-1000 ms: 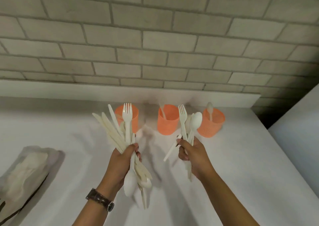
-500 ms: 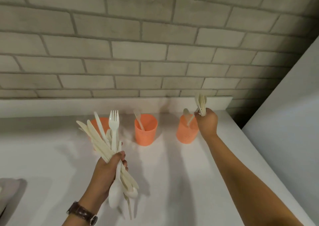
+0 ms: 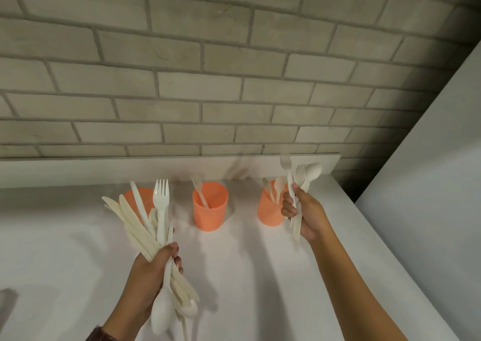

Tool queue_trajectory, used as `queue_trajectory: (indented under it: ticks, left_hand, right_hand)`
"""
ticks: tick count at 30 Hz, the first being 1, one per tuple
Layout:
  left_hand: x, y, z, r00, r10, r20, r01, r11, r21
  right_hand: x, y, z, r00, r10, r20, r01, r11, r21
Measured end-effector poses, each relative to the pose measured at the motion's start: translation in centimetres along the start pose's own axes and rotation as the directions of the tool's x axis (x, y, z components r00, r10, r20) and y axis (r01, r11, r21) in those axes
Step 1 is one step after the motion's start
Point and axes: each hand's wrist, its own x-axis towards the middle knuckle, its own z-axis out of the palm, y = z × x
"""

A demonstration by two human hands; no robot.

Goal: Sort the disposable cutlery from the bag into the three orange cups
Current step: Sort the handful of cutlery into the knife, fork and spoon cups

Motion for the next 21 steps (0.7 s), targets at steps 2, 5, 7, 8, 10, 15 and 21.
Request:
queue_trajectory:
  ticks: [2, 5, 7, 8, 10, 15, 21]
  left_hand:
    - [-0.1, -0.1, 0.0, 1.000, -0.002, 0.007, 0.002, 1.000, 0.003]
    - [-0.3, -0.1, 0.0, 1.000, -0.002, 0.015, 0.002, 1.000, 0.008]
    - [-0.3, -0.1, -0.2, 1.000, 0.000, 0.012, -0.001, 1.000, 0.013]
    - [-0.4, 0.0, -0.3, 1.000, 0.001, 0.008, -0.001, 1.000, 0.012]
    - [-0.5, 0.1, -0.5, 1.000, 0.002, -0.004, -0.002, 1.000, 0.016]
    - [-0.6, 0.6, -1.4, 1.000, 0.015, -0.020, -0.014, 1.000, 0.011]
    - [-0.6, 0.6, -3.1, 0.997, 0.021, -0.074, -0.021, 1.000, 0.000]
  right_hand:
    - [-0.5, 0.1, 0.1, 1.000, 0.000, 0.025, -0.001, 1.000, 0.030]
    - [-0.9, 0.0, 0.4, 0.999, -0.042, -0.024, 0.041, 0.997, -0.059]
    - [-0.9, -0.3, 0.6, 0.995, -0.083, -0.051, 0.077, 0.991, -0.113]
    - [-0.8, -0.4, 0.8, 0.993, -0.100, -0.060, 0.092, 0.989, -0.116]
    - [-0.5, -0.5, 1.2, 0.989, -0.125, -0.081, 0.115, 0.986, -0.119]
    - [1.2, 0.1, 4.9, 0.982, -0.151, -0.115, 0.130, 0.976, -0.173]
    - [4.0, 2.6, 10.8, 0.973, -0.193, -0.126, 0.157, 0.956, -0.248]
